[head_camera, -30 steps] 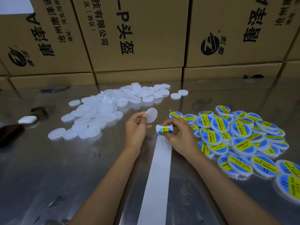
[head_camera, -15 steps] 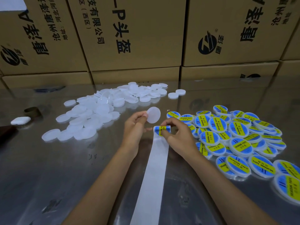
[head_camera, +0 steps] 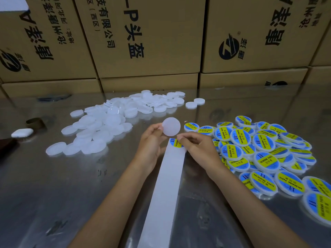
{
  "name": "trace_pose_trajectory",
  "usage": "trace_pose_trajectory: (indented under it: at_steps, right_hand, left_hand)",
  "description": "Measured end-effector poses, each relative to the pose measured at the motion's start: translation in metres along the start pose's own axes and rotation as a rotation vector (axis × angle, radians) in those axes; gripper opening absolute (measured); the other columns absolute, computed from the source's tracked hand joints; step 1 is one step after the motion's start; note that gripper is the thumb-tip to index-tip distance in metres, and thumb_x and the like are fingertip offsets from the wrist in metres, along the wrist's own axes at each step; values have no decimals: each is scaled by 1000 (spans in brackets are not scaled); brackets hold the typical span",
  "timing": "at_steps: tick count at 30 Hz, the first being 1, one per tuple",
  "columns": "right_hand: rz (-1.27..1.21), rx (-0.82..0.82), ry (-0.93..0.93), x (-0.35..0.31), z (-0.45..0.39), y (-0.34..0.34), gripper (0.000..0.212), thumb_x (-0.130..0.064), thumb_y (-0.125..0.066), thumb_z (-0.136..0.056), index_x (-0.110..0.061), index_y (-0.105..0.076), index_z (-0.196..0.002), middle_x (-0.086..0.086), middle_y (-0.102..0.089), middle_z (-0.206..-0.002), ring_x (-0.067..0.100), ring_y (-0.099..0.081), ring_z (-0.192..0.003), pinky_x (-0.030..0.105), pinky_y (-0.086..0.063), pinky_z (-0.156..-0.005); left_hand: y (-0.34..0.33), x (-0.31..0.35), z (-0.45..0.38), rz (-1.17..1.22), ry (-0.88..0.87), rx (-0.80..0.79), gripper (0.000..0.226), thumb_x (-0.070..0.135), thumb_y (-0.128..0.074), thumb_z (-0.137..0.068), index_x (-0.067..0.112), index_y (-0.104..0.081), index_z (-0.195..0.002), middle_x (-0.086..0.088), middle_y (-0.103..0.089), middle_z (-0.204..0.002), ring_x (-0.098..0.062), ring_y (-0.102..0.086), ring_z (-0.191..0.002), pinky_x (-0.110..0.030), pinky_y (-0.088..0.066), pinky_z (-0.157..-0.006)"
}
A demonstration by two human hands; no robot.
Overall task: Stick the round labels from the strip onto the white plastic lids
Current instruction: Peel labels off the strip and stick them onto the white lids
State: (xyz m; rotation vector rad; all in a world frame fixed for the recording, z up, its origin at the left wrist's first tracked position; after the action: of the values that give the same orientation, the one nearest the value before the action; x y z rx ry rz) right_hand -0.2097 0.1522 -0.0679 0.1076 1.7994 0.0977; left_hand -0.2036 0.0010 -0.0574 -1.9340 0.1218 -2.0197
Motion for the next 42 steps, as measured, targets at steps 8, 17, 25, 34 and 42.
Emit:
trace_pose_trajectory:
  at_steps: [8,17,25,34,42]
  right_hand:
    - [9,-121,-83,2,-2,-1,37,-4,-46,-92,-28,-74,-92,-9,-75,-94,8,-68,-97,22,-54,-85]
    - [75,-188,44,5,0,-6,29,5,-62,-87,-22,-65,-99,-3,-72,-99,11,-67,-99,18,-52,-84]
    - [63,-179,53,1,3,-6,38,10,-62,-82,-25,-65,-97,-8,-72,-96,10,-68,-98,21,-55,-85]
    - [83,-185,90,0,5,-7,36,5,-70,-81,-19,-63,-106,-5,-71,-100,11,-66,-97,18,-51,-83]
    - [108,-189,105,2,7,-7,58,5,-72,-78,-21,-50,-125,-4,-66,-112,12,-65,-103,33,-54,-91]
  left_hand:
    - [6,8,2,129,96,-18,33,17,-44,-107,6,-52,-137,-19,-66,-128,-37,-62,-119,-48,-51,-95]
    - [10,9,2,89,130,-3,37,20,-47,-105,3,-53,-138,-20,-63,-133,-35,-60,-123,-46,-46,-105]
    - [13,12,0,61,62,46,30,17,-46,-105,5,-55,-131,-19,-67,-125,-27,-66,-102,-37,-56,-83]
    - [9,5,-2,-30,39,19,19,16,-46,-106,5,-59,-114,-21,-71,-115,-28,-70,-92,-44,-56,-88]
    - [9,7,0,156,153,-45,32,14,-42,-107,-1,-54,-132,-22,-67,-125,-30,-68,-109,-36,-58,-88]
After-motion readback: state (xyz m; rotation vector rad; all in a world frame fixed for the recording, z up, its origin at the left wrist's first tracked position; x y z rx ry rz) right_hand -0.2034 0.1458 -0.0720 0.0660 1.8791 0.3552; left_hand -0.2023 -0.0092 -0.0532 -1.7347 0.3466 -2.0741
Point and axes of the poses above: each hand's wrist, its own z-axis away from the middle knuckle, its own y-axis out of the back of the hand, x = y × z, the point moved 3 cm from there along -z, towards the middle knuckle
